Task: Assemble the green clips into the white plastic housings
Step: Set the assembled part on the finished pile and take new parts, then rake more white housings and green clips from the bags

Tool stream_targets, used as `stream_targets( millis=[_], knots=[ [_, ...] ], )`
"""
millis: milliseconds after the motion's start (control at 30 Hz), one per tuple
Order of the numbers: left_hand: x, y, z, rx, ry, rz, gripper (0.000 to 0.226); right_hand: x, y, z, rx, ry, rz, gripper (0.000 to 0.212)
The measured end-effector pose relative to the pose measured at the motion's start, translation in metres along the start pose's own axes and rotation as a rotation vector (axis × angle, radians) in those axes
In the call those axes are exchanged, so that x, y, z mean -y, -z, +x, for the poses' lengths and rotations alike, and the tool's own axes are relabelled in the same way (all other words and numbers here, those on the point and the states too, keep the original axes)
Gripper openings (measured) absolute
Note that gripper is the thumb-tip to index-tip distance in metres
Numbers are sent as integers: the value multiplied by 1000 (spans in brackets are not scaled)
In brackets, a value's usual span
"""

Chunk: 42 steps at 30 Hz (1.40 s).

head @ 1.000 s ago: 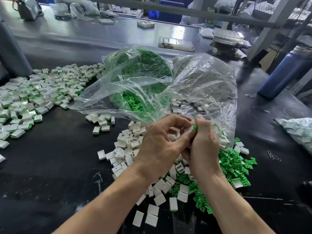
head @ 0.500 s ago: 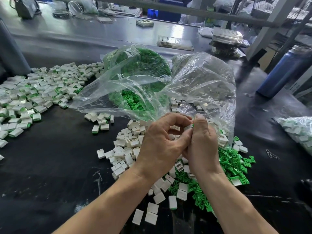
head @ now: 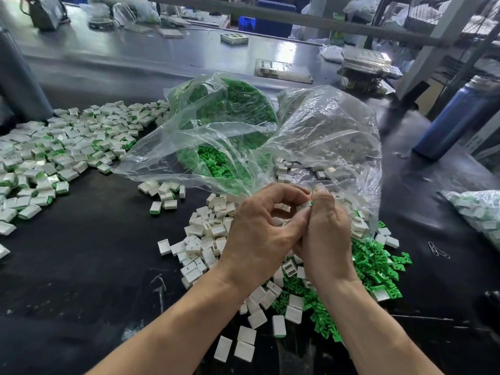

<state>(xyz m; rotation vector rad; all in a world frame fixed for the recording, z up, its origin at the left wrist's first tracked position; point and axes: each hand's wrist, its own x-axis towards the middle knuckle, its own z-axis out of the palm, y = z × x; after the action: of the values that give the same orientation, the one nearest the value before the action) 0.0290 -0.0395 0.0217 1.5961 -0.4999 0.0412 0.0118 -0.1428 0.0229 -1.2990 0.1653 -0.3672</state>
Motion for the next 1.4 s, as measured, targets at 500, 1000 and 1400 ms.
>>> stream_targets(
  millis=[500, 1000, 1400],
  knots=[
    [11, 61, 18, -140, 139, 349, 15, 8, 45, 18, 40, 112, -654, 54],
    [43, 138, 36, -402, 492, 960, 9, 17, 81, 36, 65, -106, -1072, 34],
    [22, 87, 20, -140, 185, 709, 16, 21, 88, 37, 92, -136, -1094, 6]
  ],
)
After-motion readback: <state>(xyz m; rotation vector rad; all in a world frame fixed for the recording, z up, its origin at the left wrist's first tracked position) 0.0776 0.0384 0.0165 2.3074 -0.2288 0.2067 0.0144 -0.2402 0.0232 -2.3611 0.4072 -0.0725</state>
